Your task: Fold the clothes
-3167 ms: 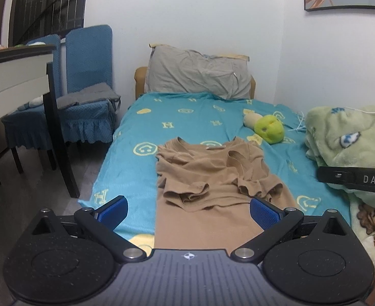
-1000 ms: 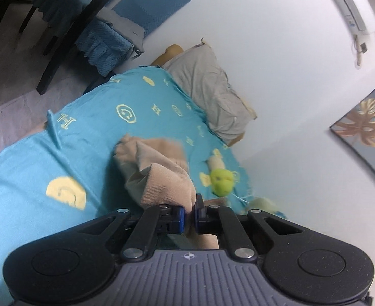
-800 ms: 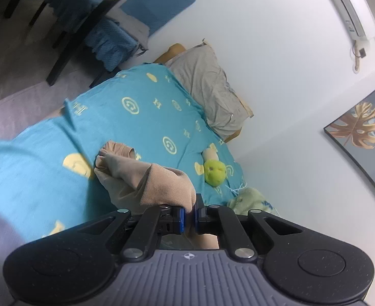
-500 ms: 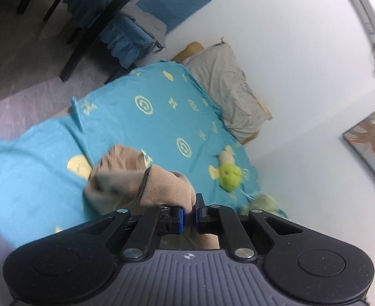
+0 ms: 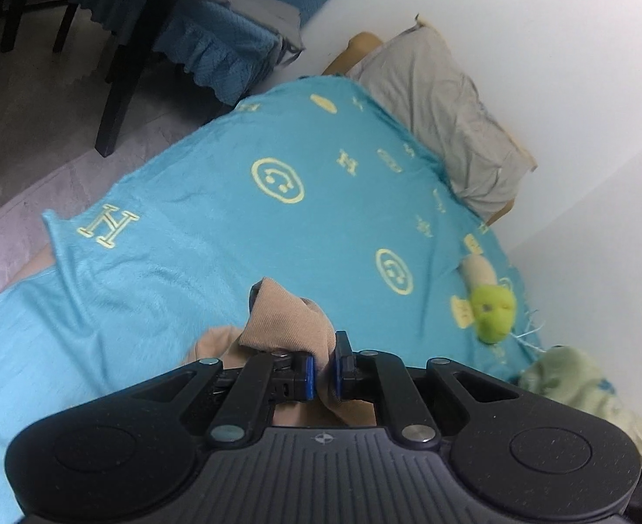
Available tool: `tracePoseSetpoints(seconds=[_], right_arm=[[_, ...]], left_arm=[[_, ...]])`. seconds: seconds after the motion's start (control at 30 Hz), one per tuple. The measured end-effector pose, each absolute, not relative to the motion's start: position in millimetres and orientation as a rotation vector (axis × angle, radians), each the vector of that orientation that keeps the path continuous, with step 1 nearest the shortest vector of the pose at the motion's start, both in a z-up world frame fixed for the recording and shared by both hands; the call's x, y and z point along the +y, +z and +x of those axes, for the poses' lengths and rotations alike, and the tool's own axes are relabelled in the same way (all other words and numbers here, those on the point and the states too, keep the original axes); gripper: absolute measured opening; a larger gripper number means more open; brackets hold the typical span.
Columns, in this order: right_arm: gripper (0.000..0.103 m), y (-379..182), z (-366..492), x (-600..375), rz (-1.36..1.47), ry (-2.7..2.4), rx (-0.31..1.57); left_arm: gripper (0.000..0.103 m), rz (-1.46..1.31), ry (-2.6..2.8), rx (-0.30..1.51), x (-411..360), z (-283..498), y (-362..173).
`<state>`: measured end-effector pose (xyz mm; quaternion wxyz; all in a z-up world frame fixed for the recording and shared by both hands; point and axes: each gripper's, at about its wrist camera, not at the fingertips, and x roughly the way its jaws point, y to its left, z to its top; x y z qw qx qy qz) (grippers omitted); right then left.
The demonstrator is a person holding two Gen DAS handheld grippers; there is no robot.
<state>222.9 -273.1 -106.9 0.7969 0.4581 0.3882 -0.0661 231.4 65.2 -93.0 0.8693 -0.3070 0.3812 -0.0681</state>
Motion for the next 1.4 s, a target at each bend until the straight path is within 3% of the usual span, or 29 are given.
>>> tracePoseSetpoints(seconds=[0.27, 0.4, 0.43, 0.5, 0.53, 0.57, 0.6, 0.67, 0.7, 0.93, 1.03, 1.13, 1.4], right_arm=[[0.015, -138.9, 252.8, -268.2, 0.923, -0.162, 0.908], [0.018, -131.3, 248.8, -265.0, 0.876, -0.096, 0.86], [0.023, -128.5, 247.1, -264.2, 0.864, -0.077, 0.845], [0.049, -123.0, 243.6, -262.6, 0.839, -0.039, 0.815], [0.074, -120.2, 241.9, -261.7, 0.827, -0.02, 0.799], [0.09, -115.1, 238.3, -260.2, 0.808, -0.005, 0.771], [0.09, -107.7, 233.9, -257.3, 0.777, 0.005, 0.733], [0.09, -98.2, 229.9, -250.9, 0.701, 0.019, 0.691], [0.09, -94.3, 228.4, -247.9, 0.661, 0.025, 0.673], [0.089, -101.6, 238.5, -229.2, 0.456, 0.037, 0.68], [0.08, -102.6, 234.7, -224.2, 0.423, 0.034, 0.687], [0.079, -103.5, 230.8, -219.3, 0.391, 0.03, 0.693], [0.076, -106.9, 213.3, -209.6, 0.318, 0.016, 0.734]], left_arm=[[0.012, -0.496, -0.173, 0.788, 55.1, 250.4, -123.9], [0.012, -0.443, -0.2, 0.763, 50.5, 245.2, -120.7], [0.013, -0.432, -0.207, 0.755, 49.6, 242.3, -117.7], [0.023, -0.42, -0.228, 0.737, 48.3, 236.3, -111.0], [0.035, -0.412, -0.243, 0.724, 47.6, 233.2, -107.0], [0.046, -0.397, -0.248, 0.707, 46.5, 229.5, -102.7], [0.052, -0.372, -0.246, 0.686, 45.1, 225.0, -98.0], [0.077, -0.309, -0.245, 0.649, 40.7, 216.0, -88.2], [0.082, -0.274, -0.252, 0.635, 37.5, 212.9, -86.3], [0.082, -0.107, -0.26, 0.665, 20.9, 212.5, -103.5], [0.082, -0.066, -0.261, 0.717, 18.0, 218.6, -120.8], [0.08, -0.041, -0.25, 0.749, 17.8, 221.5, -130.4], [0.08, -0.069, -0.259, 0.705, 28.0, 179.8, -95.6]])
